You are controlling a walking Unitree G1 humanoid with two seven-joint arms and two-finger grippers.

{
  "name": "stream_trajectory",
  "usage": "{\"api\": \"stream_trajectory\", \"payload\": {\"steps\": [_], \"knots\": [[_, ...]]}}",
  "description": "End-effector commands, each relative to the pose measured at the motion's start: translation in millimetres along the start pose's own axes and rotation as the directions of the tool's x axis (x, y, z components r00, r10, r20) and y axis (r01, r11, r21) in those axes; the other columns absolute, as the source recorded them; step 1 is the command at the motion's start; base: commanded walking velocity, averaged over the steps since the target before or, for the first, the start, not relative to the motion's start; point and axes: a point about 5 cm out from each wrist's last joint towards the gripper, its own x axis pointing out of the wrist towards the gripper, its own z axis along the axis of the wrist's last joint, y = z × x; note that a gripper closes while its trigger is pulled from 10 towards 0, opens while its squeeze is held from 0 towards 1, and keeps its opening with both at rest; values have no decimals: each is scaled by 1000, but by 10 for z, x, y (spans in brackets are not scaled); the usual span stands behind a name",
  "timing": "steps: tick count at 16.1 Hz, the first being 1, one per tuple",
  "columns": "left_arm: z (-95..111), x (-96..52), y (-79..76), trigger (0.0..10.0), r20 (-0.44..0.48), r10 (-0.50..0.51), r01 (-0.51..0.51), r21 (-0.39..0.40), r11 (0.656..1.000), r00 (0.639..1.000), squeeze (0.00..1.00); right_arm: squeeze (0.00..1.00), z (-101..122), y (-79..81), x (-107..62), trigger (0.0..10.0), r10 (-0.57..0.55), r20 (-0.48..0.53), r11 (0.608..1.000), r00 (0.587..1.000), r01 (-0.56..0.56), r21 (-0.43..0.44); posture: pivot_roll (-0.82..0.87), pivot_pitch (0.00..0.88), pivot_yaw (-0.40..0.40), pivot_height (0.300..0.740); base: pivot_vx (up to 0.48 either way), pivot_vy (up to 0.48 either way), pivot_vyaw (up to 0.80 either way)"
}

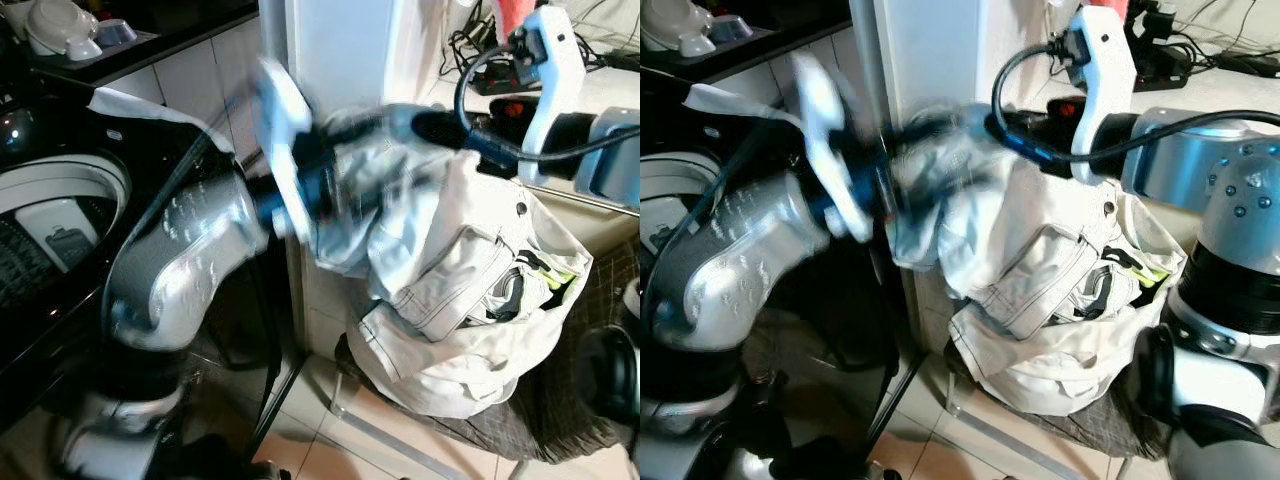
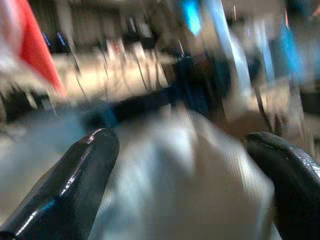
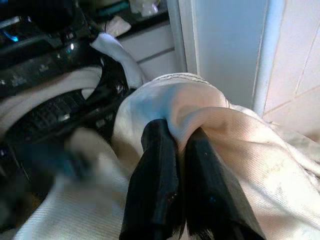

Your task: Clothes washing

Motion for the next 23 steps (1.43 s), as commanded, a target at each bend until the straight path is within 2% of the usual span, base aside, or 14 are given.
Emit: {"api": "stream_trajectory", "payload": {"steps": [1,2,5,8,9,10,13,23], "knots": [[-30,32,-19,10000,-46,-4,5,5,1000,999,1000,0,138,54,-54,0,19,69,1000,997,-17,-22,-57,0,31,740,0,0,0],[-55,65,32,10000,-67,51,-51,7,999,996,1000,0,143,63,-46,0,19,75,1000,997,-18,-18,-58,0,33,740,0,0,0],[-119,97,12,10000,-111,49,-49,5,999,993,1000,0,145,96,-32,0,31,82,999,996,-30,-13,-61,0,38,740,0,0,0],[-130,145,121,10000,-103,163,-159,42,986,981,1000,0,152,123,-29,0,41,87,999,995,-40,-7,-63,0,39,740,0,0,0],[-129,142,163,5725,-103,195,-192,35,981,975,1000,0,152,127,-28,0,39,88,999,995,-39,-6,-63,0,41,740,0,0,0],[-136,120,213,0,-118,227,-225,25,974,967,0,0,152,129,-29,0,40,89,999,995,-39,-6,-63,0,41,740,0,0,0],[-141,86,286,0,-130,279,-278,23,960,951,0,0,148,131,-27,0,38,90,999,995,-38,-5,-62,0,42,740,0,0,0],[-156,39,371,0,-160,319,-320,24,947,934,0,0,134,122,-37,0,12,100,1000,995,-10,-22,-64,0,50,740,0,0,0]]}}
